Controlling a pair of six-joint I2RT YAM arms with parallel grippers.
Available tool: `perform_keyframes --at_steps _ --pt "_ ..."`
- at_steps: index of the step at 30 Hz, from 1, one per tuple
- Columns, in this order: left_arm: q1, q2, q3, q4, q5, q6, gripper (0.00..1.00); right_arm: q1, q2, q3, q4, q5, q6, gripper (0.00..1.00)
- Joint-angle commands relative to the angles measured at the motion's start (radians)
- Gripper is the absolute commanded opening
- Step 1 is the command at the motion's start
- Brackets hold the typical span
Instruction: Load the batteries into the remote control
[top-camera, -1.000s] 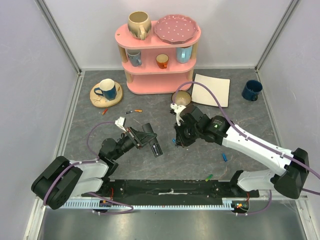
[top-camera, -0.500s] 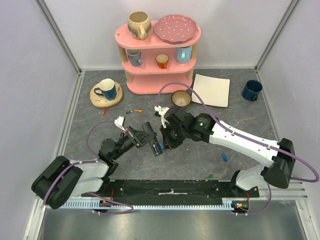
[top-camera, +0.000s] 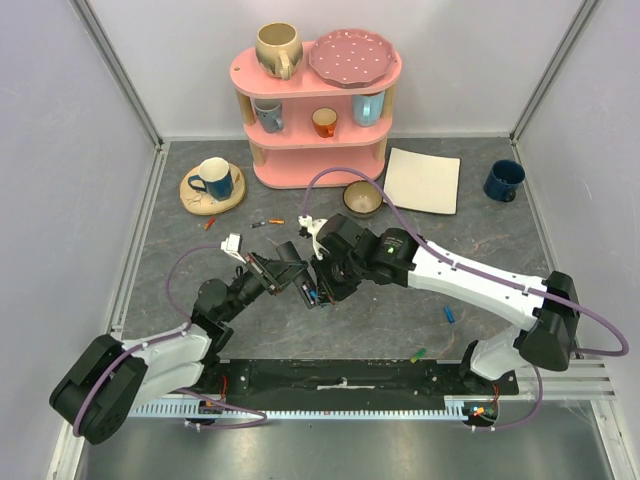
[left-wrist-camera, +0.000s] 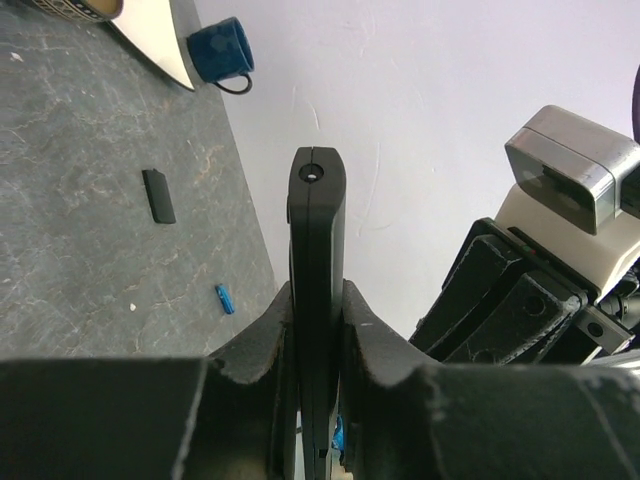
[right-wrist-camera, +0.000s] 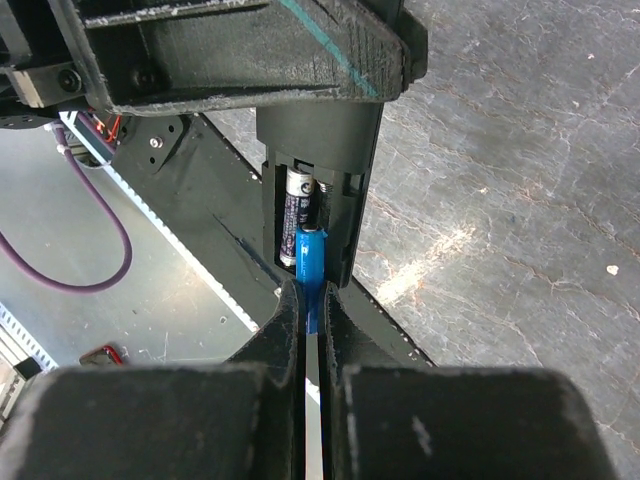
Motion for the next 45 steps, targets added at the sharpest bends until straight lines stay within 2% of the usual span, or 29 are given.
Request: perform_keyframes --at_steps 1,45 --pt "-0.006 -0.053 -0.046 -0.044 -0.048 0.028 0.02 0.003 0.024 0.035 -0.005 0.008 0.019 0.0" --pt "-0.011 -0.09 -0.064 -0.039 0.03 0.025 0.02 0.0 0.2 0.153 -0.093 0.106 -0.027 0.0"
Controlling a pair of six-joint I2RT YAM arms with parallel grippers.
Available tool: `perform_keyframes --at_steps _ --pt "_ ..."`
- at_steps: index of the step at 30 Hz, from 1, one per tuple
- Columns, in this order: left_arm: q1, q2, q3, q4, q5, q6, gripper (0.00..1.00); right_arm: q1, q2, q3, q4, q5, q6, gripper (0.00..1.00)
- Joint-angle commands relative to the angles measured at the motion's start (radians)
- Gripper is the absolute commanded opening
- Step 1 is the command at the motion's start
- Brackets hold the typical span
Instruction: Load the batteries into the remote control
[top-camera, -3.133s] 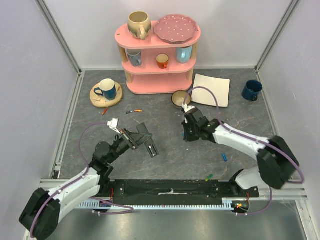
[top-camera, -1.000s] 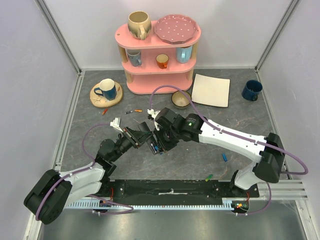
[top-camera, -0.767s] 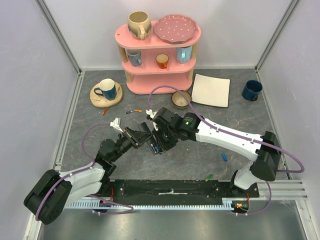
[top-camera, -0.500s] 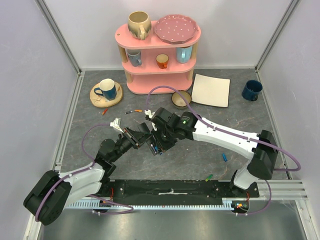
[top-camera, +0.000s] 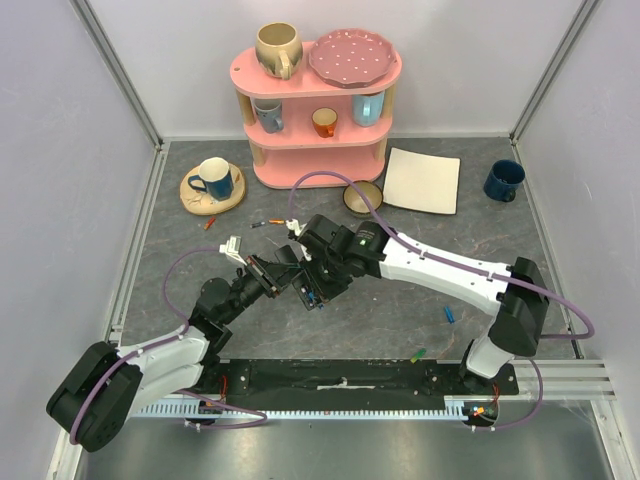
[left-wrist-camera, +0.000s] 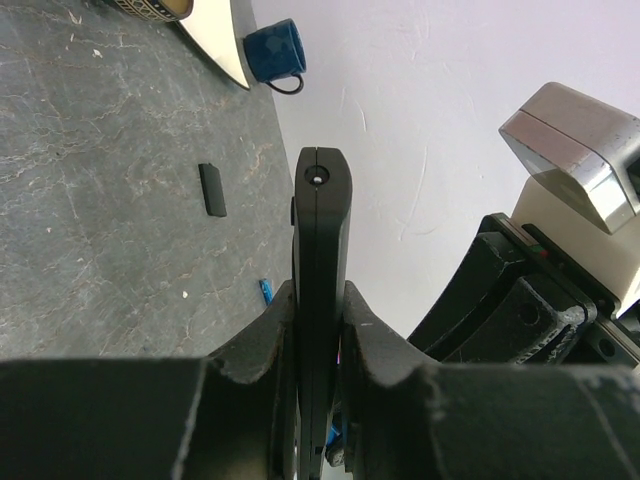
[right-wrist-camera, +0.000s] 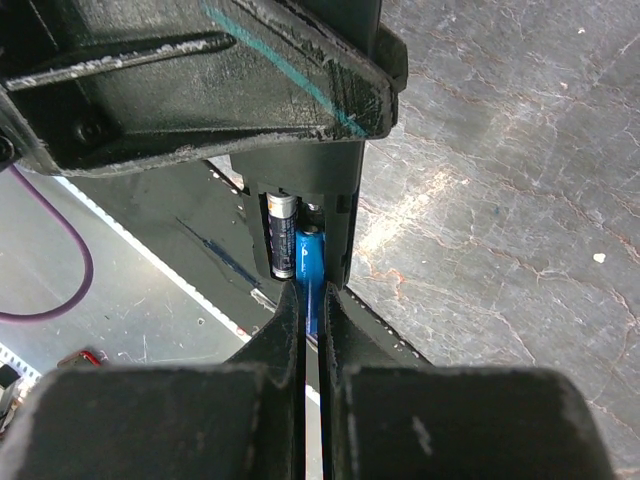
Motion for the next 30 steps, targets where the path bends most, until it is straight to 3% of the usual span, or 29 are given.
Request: perform_keyframes --at_steps 1,30 --pt "-0.009 -0.025 -0.06 0.121 0.068 -0.029 0.02 -0.001 0.039 0.053 0.0 0.072 -0.03 0.0" --pt "-0.011 0.019 -0.018 0.105 0.078 -0.07 0.02 -0.002 0.082 0.095 -0.035 0.178 -0.068 0.0"
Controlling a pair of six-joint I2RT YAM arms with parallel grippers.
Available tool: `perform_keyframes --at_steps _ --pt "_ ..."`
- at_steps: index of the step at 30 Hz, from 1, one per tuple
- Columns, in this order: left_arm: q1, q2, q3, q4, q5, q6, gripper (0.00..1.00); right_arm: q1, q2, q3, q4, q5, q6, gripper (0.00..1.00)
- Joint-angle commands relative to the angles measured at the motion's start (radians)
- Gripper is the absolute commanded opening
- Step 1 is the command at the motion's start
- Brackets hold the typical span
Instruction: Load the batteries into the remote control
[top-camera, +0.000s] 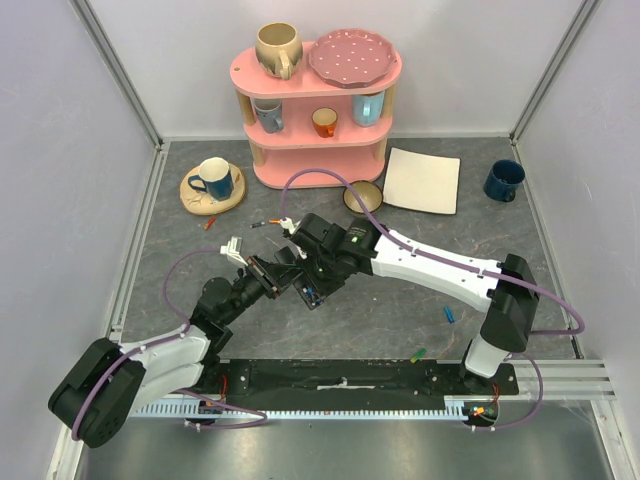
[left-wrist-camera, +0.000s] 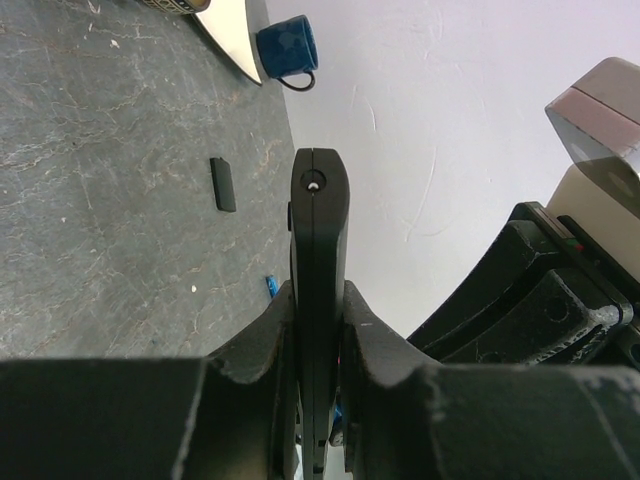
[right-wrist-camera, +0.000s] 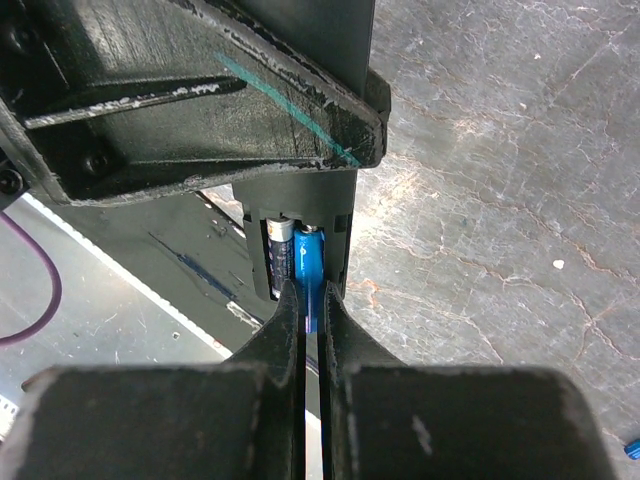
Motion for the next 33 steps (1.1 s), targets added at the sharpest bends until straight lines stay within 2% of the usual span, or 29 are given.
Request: perform_keyframes --at_steps 1,7,13,19,33 --pt "-0.014 -0.005 -0.018 0.11 0.083 -0.063 0.02 -0.01 0.029 0.018 0.013 0.114 -0.036 0.0" --pt "-0.014 0.016 -0.028 0.182 0.106 -0.077 0.02 -0.01 0.041 0.02 0.006 0.13 -0.048 0.0" --pt "-0.014 0.053 -0.03 0.228 0.12 -0.089 0.02 -0.01 0.038 0.027 -0.014 0.148 -0.066 0.12" --pt "-0.015 0.053 -0.03 0.221 0.115 -0.086 0.02 -0.01 0.035 0.027 -0.028 0.143 -0.072 0.19" --pt "-0.014 0.028 -0.033 0.182 0.105 -0.066 0.02 -0.01 0.025 0.032 -0.033 0.139 -0.083 0.26"
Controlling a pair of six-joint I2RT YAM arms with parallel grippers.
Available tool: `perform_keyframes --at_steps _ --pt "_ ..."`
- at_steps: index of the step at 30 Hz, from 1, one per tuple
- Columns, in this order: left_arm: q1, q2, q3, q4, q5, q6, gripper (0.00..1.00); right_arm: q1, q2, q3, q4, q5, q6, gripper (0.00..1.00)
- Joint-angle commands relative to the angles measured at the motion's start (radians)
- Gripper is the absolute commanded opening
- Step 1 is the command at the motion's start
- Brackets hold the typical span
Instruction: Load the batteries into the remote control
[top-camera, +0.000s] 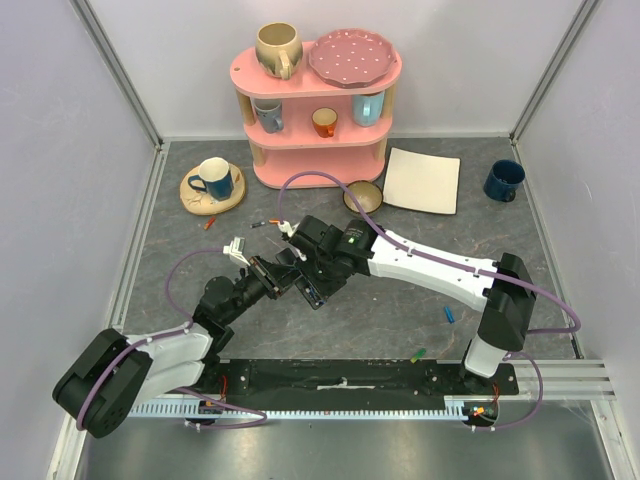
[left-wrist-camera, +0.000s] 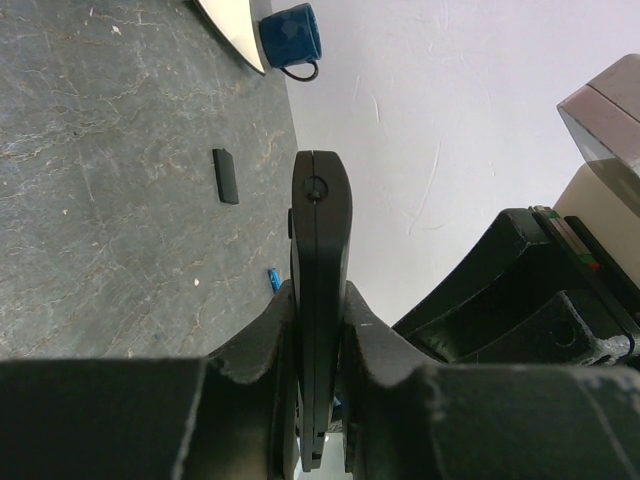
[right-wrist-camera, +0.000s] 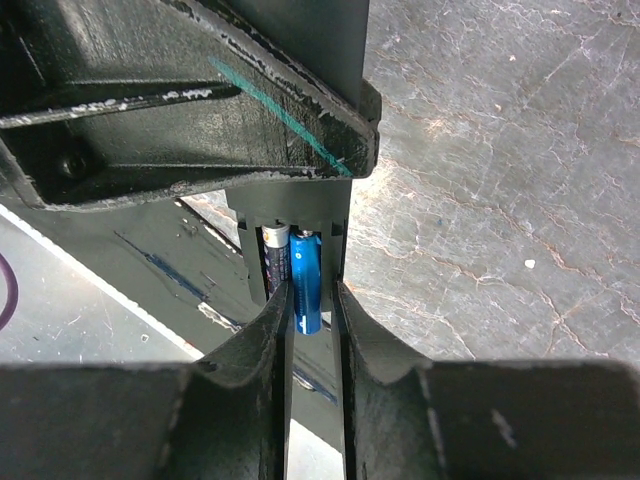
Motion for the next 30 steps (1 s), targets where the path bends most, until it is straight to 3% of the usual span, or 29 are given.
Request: perform_keyframes --at_steps 1,30 --pt "-0.015 -0.038 -0.033 0.127 0.082 -0.058 0.02 -0.015 0.004 0.03 -0.016 0.101 -0.036 0.28" --pt "-0.014 -0.073 -0.036 0.046 0.046 -0.029 0.02 -0.013 -0.048 0.025 -0.034 0.036 -0.073 0.36"
